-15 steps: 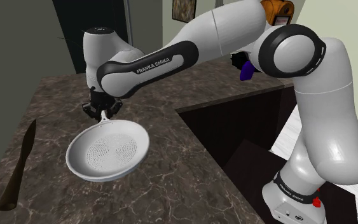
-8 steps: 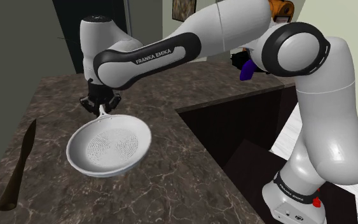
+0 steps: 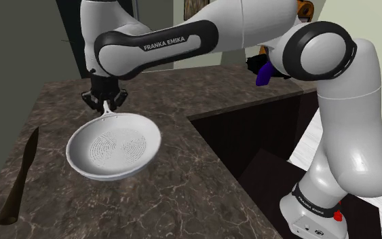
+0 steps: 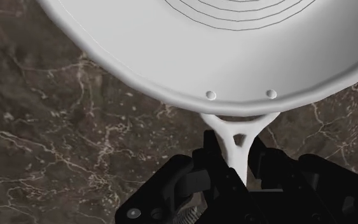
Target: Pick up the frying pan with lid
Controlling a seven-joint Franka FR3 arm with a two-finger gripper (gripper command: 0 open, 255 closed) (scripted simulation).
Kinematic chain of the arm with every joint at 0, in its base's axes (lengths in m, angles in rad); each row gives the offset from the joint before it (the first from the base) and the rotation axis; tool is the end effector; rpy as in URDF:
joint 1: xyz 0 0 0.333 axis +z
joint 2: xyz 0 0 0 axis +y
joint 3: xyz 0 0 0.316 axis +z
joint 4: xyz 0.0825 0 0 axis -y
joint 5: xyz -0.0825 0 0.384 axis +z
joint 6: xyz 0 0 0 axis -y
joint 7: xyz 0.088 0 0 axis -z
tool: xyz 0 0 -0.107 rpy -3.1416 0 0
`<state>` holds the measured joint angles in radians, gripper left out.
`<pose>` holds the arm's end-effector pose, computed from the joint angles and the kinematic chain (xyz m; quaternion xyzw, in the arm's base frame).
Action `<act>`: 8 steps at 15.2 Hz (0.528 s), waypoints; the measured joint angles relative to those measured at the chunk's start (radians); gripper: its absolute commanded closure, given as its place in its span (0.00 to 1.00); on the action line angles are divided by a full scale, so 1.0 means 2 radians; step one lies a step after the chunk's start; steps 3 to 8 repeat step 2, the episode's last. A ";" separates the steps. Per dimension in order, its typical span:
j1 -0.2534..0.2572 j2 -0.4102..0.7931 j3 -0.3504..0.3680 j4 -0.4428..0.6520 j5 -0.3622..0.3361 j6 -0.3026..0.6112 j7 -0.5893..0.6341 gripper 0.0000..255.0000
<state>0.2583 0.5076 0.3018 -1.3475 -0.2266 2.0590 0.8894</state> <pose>0.6419 0.3345 0.4658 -0.9820 0.1475 -0.1079 0.0483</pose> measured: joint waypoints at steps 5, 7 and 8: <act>0.001 0.001 0.000 0.011 0.001 -0.011 -0.001 1.00; 0.001 0.001 0.000 0.011 0.001 -0.011 -0.001 1.00; 0.001 0.001 0.000 0.011 0.001 -0.011 -0.001 1.00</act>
